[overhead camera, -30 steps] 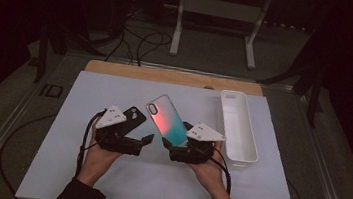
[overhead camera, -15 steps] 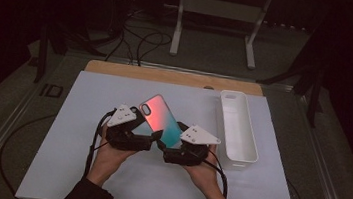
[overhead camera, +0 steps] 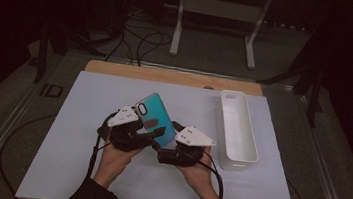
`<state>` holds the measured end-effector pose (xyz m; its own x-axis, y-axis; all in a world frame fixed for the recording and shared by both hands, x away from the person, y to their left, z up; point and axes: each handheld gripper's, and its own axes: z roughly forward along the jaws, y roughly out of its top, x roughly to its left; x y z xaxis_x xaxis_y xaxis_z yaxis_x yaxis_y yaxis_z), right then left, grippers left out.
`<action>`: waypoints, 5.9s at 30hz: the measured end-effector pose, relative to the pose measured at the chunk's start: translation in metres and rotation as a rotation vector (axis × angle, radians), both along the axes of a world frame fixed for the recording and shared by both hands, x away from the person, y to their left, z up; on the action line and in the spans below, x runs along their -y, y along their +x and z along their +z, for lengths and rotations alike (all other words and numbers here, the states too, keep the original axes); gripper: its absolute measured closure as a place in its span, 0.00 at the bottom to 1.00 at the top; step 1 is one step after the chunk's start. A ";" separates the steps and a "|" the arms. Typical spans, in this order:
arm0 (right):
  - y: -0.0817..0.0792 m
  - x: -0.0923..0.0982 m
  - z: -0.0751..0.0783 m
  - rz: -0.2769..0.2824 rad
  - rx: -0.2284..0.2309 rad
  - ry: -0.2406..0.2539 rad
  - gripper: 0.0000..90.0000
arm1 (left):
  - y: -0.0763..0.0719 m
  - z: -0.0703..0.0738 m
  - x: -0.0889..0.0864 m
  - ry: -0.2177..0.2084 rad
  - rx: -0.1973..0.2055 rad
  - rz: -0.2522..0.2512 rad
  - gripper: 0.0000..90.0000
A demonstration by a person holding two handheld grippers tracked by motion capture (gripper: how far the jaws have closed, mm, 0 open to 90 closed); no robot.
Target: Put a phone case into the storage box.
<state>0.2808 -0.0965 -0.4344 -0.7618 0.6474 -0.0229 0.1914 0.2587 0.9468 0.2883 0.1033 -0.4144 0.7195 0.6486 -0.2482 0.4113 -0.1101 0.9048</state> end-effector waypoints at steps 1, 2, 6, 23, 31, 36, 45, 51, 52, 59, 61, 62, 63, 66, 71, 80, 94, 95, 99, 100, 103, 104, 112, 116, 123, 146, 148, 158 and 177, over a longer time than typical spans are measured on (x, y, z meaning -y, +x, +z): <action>0.000 -0.001 0.000 0.001 0.001 0.000 0.19 | 0.000 0.000 0.000 0.000 0.000 0.000 0.71; 0.000 -0.001 0.000 0.001 0.001 0.000 0.19 | 0.000 0.000 0.001 0.000 0.001 -0.002 0.71; -0.001 -0.005 -0.003 -0.001 -0.004 0.003 0.19 | 0.000 -0.001 0.000 -0.004 0.005 -0.009 0.86; -0.001 -0.014 -0.006 -0.033 -0.025 -0.040 0.18 | -0.001 -0.005 0.003 0.032 -0.001 -0.003 0.96; 0.001 -0.011 -0.011 -0.001 -0.057 -0.076 0.14 | -0.002 -0.002 -0.001 0.024 0.013 0.001 0.96; -0.001 -0.005 -0.010 0.003 -0.059 -0.082 0.14 | -0.002 -0.002 -0.003 0.022 0.017 0.015 0.96; 0.001 0.015 -0.007 -0.002 -0.070 -0.085 0.14 | -0.001 -0.005 -0.004 0.025 0.008 0.030 0.96; 0.001 0.024 0.002 -0.007 -0.061 -0.083 0.14 | 0.000 -0.006 -0.003 0.030 0.006 0.030 0.96; 0.001 0.025 0.004 -0.007 -0.055 -0.083 0.14 | -0.001 -0.006 -0.003 0.031 0.006 0.030 0.96; 0.004 0.029 0.018 -0.014 -0.052 -0.053 0.14 | -0.001 -0.008 -0.003 0.038 0.007 0.030 0.96; 0.004 0.029 0.021 -0.010 -0.053 -0.049 0.14 | -0.001 -0.008 -0.004 0.036 0.007 0.030 0.96; 0.005 0.028 0.023 -0.009 -0.053 -0.044 0.14 | -0.001 -0.009 -0.004 0.036 0.008 0.031 0.96; 0.006 0.027 0.024 -0.008 -0.051 -0.042 0.13 | -0.001 -0.009 -0.004 0.039 0.009 0.032 0.96; 0.008 0.024 0.029 0.000 -0.050 -0.045 0.13 | -0.001 -0.011 -0.004 0.041 0.010 0.034 0.96; 0.011 0.020 0.035 0.003 -0.046 -0.045 0.12 | -0.001 -0.014 -0.003 0.046 0.013 0.036 0.96; 0.016 0.002 0.048 0.019 -0.038 -0.021 0.13 | -0.003 -0.018 0.002 0.057 0.012 0.031 0.96; 0.018 -0.015 0.054 0.026 -0.046 0.010 0.15 | -0.006 -0.023 0.009 0.067 0.019 0.029 0.96; 0.018 -0.016 0.053 0.024 -0.048 0.010 0.15 | -0.007 -0.023 0.010 0.068 0.019 0.028 0.96; 0.019 -0.019 0.052 0.021 -0.052 0.008 0.16 | -0.008 -0.024 0.012 0.078 0.023 0.026 0.96; 0.020 -0.019 0.052 0.021 -0.052 0.008 0.16 | -0.008 -0.025 0.012 0.076 0.021 0.025 0.96; 0.020 -0.020 0.050 0.015 -0.060 0.012 0.16 | -0.008 -0.025 0.014 0.078 0.020 0.026 0.96; 0.021 -0.021 0.050 0.012 -0.062 0.013 0.16 | -0.009 -0.025 0.014 0.079 0.019 0.029 0.96; 0.021 -0.021 0.049 0.001 -0.070 0.002 0.18 | -0.008 -0.026 0.015 0.078 0.011 0.027 0.96; 0.020 -0.021 0.048 -0.002 -0.057 0.000 0.19 | -0.007 -0.026 0.014 0.076 0.006 0.022 0.95; 0.020 -0.022 0.049 -0.007 -0.049 0.000 0.19 | -0.008 -0.026 0.012 0.087 0.018 0.014 0.89; 0.025 -0.012 0.050 -0.045 -0.039 0.004 0.19 | -0.012 -0.031 -0.009 0.112 0.022 0.135 0.17; 0.025 -0.011 0.050 -0.049 -0.043 0.007 0.19 | -0.013 -0.032 -0.011 0.118 0.034 0.145 0.15; 0.027 -0.008 0.053 -0.062 -0.040 0.006 0.19 | -0.016 -0.035 -0.023 0.149 0.064 0.152 0.01; 0.036 0.004 0.059 -0.096 -0.049 0.009 0.19 | -0.021 -0.051 -0.057 0.198 0.066 0.209 0.00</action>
<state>0.3166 -0.1009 -0.3752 -0.6962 0.7176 0.0190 0.2606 0.2280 0.9381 0.2671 0.1604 -0.4650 0.5760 0.8153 -0.0591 0.3842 -0.2062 0.8999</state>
